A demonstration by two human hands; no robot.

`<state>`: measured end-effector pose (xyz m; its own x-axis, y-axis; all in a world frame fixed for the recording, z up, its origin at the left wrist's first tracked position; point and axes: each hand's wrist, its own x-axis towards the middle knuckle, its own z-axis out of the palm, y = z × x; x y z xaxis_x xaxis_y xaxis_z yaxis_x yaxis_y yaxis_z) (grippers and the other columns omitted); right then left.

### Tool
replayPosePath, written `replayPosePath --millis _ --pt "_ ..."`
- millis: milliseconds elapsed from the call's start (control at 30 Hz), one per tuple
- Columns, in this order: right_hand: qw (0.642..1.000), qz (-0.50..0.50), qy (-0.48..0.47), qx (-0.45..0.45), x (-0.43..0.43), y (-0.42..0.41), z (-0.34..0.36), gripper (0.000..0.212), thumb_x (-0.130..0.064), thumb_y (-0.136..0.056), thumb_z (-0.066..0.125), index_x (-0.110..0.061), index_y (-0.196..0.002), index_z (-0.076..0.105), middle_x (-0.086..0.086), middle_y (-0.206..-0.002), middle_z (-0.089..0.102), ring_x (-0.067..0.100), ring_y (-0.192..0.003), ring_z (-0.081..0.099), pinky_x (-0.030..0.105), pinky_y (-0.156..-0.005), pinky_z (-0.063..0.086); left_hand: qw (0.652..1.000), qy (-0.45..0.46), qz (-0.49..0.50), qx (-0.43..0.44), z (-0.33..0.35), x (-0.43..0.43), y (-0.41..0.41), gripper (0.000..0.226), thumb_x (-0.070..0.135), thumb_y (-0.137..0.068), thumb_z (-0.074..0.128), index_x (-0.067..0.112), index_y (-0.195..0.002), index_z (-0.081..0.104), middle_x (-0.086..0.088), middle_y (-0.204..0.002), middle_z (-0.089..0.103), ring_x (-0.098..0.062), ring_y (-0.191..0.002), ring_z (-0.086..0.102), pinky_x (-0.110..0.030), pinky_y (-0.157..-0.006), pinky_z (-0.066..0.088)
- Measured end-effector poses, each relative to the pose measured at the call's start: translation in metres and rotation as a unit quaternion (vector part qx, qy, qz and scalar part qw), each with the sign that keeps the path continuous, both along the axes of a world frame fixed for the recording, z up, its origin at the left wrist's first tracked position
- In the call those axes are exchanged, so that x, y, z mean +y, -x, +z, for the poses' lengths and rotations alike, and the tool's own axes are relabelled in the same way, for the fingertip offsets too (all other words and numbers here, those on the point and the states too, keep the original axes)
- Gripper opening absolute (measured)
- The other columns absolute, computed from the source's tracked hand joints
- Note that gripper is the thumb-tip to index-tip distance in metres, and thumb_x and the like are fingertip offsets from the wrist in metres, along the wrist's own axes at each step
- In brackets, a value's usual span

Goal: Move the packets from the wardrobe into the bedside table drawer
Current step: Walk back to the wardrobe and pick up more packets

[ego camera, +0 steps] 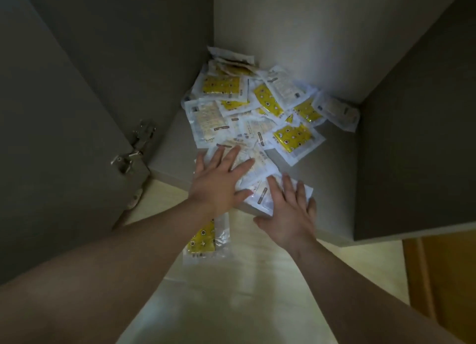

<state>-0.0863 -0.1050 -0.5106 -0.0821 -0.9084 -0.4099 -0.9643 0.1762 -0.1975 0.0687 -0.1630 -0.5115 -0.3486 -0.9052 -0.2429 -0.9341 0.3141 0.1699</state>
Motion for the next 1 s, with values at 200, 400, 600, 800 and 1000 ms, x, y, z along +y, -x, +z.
replayPosePath --millis 200,400,600,800,1000 --pt "0.995 0.044 0.082 0.018 0.013 0.009 -0.004 0.059 -0.039 -0.095 0.044 -0.036 -0.147 0.016 -0.010 -0.159 -0.002 0.021 -0.146 -0.004 0.042 -0.116 0.002 0.962 0.240 -0.097 0.082 -0.015 0.017 -0.016 0.029 0.012 -0.068 0.067 0.016 -0.096 0.075 -0.014 -0.112 0.069 -0.040 -0.094 0.068 -0.051 -0.075 0.055" --pt "0.983 0.057 0.173 -0.023 0.028 0.002 -0.013 0.045 -0.027 -0.086 0.042 -0.025 -0.129 0.056 -0.005 -0.143 0.047 0.026 -0.136 0.036 0.045 -0.108 0.019 0.946 0.211 -0.111 0.219 -0.011 0.038 -0.039 0.036 0.000 -0.062 0.070 0.015 -0.094 0.075 -0.009 -0.110 0.071 -0.027 -0.091 0.071 -0.036 -0.059 0.060" --pt "0.948 0.057 0.312 -0.042 0.024 -0.020 -0.002 0.037 -0.017 -0.059 0.062 -0.023 -0.094 0.071 -0.006 -0.073 0.070 0.023 -0.067 0.065 0.030 -0.070 0.044 0.898 0.093 0.187 0.388 -0.006 0.059 -0.056 0.019 0.023 -0.094 0.052 0.019 -0.105 0.067 -0.002 -0.089 0.070 -0.018 -0.076 0.062 -0.025 -0.065 0.042" --pt "0.968 -0.071 0.117 -0.212 0.032 -0.042 0.000 0.024 -0.026 -0.097 0.047 -0.009 -0.110 0.058 0.015 -0.093 0.066 0.034 -0.090 0.060 0.034 -0.069 0.042 0.722 -0.111 0.444 0.519 -0.014 0.068 -0.064 0.007 0.010 -0.095 0.053 0.012 -0.097 0.059 -0.003 -0.082 0.063 -0.019 -0.074 0.059 -0.026 -0.064 0.049" --pt "0.817 -0.404 -0.059 -0.408 0.033 -0.052 -0.022 0.014 -0.023 -0.094 0.053 -0.017 -0.103 0.062 0.004 -0.091 0.064 0.018 -0.073 0.061 0.026 -0.064 0.050 0.803 -0.170 0.439 0.366 -0.042 0.079 -0.081 0.009 0.012 -0.086 0.062 0.020 -0.090 0.061 -0.008 -0.102 0.069 -0.028 -0.089 0.065 -0.038 -0.083 0.052"
